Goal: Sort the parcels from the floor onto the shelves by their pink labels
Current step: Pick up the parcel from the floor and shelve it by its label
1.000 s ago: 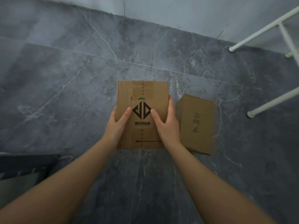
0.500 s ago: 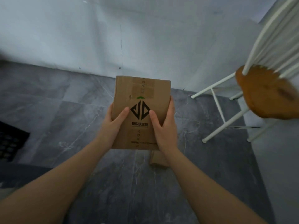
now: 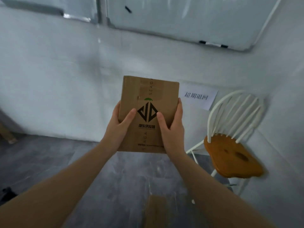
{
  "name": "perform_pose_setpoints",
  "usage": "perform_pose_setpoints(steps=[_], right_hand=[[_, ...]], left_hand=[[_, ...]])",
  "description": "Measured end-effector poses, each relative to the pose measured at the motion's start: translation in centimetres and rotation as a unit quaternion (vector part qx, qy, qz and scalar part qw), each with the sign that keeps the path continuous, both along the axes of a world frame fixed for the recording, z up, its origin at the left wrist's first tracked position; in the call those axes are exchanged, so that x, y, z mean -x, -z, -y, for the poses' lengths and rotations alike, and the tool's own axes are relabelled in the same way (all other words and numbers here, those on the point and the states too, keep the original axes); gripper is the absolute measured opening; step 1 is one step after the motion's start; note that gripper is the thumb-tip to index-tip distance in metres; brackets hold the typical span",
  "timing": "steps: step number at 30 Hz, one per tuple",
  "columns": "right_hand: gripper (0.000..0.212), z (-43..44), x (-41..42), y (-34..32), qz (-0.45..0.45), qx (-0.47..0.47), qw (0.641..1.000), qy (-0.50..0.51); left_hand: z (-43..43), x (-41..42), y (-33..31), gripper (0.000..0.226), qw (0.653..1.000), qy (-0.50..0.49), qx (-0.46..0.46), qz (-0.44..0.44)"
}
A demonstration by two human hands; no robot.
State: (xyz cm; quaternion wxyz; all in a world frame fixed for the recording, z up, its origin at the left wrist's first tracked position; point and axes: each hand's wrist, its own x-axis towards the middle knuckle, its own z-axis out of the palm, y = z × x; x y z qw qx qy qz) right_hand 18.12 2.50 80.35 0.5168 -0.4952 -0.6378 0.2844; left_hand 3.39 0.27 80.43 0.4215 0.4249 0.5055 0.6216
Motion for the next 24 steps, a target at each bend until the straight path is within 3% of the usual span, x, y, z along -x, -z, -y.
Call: perform_pose_setpoints(steps=[7, 11, 24], right_hand=[[0.081, 0.1, 0.4, -12.3, -0.018, -0.095, 0.995, -0.001], [0.079, 0.7, 0.2, -17.7, -0.028, -0.149, 0.988, -0.007], [0.076, 3.2, 0.4, -27.3, -0.086, -0.234, 0.968, -0.016]], left_hand=[[0.2, 0.2, -12.6, 0.043, 0.995, -0.010, -0.099, -0.024], [1.0, 0.0, -17.8, 0.054, 0.990, -0.017, -0.142, -0.022], [3.5, 0.4, -28.3, 0.055, 0.972, 0.004, -0.229, -0.060]])
